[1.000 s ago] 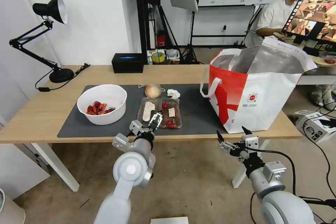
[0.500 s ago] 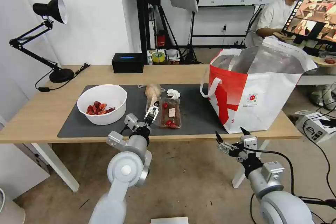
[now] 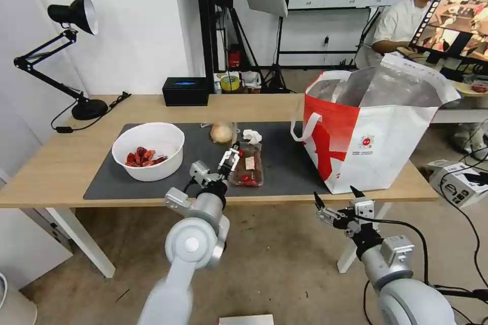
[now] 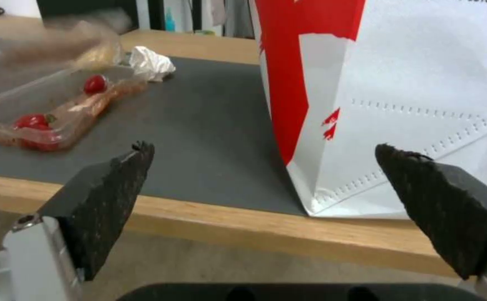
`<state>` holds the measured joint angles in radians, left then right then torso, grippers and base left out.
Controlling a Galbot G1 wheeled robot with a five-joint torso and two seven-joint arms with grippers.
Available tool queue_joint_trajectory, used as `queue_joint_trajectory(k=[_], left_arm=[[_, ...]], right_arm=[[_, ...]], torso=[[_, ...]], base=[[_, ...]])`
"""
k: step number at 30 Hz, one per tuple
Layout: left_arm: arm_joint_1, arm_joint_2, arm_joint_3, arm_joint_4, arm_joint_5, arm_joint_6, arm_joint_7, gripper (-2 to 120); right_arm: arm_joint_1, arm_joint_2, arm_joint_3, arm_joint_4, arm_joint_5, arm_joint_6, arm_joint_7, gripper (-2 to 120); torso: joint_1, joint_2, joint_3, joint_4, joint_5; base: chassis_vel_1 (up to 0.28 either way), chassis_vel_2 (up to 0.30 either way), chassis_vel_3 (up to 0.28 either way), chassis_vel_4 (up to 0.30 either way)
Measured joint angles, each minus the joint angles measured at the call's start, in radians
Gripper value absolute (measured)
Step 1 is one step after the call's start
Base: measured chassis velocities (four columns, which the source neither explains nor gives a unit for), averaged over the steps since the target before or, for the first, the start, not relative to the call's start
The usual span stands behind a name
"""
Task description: Pick up the trash from the table and place it into the takeout bag.
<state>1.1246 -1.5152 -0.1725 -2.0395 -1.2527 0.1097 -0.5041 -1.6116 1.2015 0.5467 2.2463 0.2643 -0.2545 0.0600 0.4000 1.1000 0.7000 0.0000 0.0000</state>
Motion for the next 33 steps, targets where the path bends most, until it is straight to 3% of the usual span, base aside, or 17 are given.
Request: queue_joint_trajectory(k=[8,14,17,18,19,20,21,23,24,26,32,33], left_arm=[[-0.03,0.002,0.033,0.038,0.022,0.01,-0.002,100],[-0.017,0.012,0.04,0.025,0.112,0.054,0.049,100],[-0.002,0.071,0.054,0.025,0.22,0.069,0.134,100],[-0.002,0.071,0.054,0.025,0.22,0.069,0.134,100],[0.0,0.104,0.063,0.028,0.281,0.074,0.18,98],[-0.001,0.149,0.075,0.037,0.362,0.075,0.242,91],[-0.001,0.149,0.075,0.037,0.362,0.075,0.242,91],[-0.022,0.236,0.104,0.063,0.495,0.073,0.347,82],[-0.022,0.236,0.104,0.063,0.495,0.073,0.347,82],[-0.057,0.314,0.13,0.092,0.586,0.059,0.426,72],[-0.132,0.42,0.18,0.136,0.635,0.034,0.502,55],[-0.167,0.457,0.196,0.159,0.636,0.024,0.52,47]], right_arm=[[-0.037,0.012,0.018,0.006,-0.003,0.022,-0.001,100],[-0.048,0.018,0.022,0.006,-0.003,0.027,-0.001,100],[-0.047,0.015,0.023,0.012,0.005,0.027,0.0,100],[-0.047,0.015,0.023,0.012,0.005,0.027,0.0,100],[-0.044,0.01,0.023,0.016,0.023,0.026,0.001,100],[-0.039,0.002,0.023,0.022,0.061,0.023,0.004,100],[-0.039,0.002,0.023,0.022,0.061,0.023,0.004,100],[-0.025,-0.015,0.023,0.032,0.157,0.01,0.012,100],[-0.025,-0.015,0.023,0.032,0.157,0.01,0.012,100],[-0.008,-0.033,0.029,0.039,0.249,0.0,0.017,100],[0.016,-0.059,0.037,0.041,0.339,-0.007,0.028,100],[0.025,-0.066,0.036,0.035,0.345,-0.008,0.03,100]], torso=[[0.0,0.0,0.0,-0.0001,0.0],[0.0,0.0,0.0,-0.0001,0.0],[0.0,0.0,0.0,0.0,-0.0002],[0.0,0.0,0.0,0.0,-0.0002],[0.0,0.0,0.0,0.0,-0.0002],[0.0,0.0,0.0,0.0001,-0.0002],[0.0,0.0,0.0,0.0001,-0.0002],[0.0,0.0,0.0,0.0001,-0.0003],[0.0,0.0,0.0,0.0001,-0.0003],[0.0,0.0,0.0,0.0001,-0.0002],[0.0,0.0,0.0,0.0,-0.0003],[0.0,0.0,0.0,0.0,-0.0002]], base=[[0.0,0.0,0.0,0.0],[0.0,0.0,0.0,0.0],[0.0,0.0,0.0,0.0],[0.0,0.0,0.0,0.0],[0.0,0.0,0.0,0.0],[0.0,0.0,0.0,0.0],[0.0,0.0,0.0,0.0],[0.0,0.0,0.0,0.0],[0.0,0.0,0.0,0.0],[0.0,0.0,0.0,0.0],[0.0,0.0,0.0,0.0],[0.0,0.0,0.0,0.0]])
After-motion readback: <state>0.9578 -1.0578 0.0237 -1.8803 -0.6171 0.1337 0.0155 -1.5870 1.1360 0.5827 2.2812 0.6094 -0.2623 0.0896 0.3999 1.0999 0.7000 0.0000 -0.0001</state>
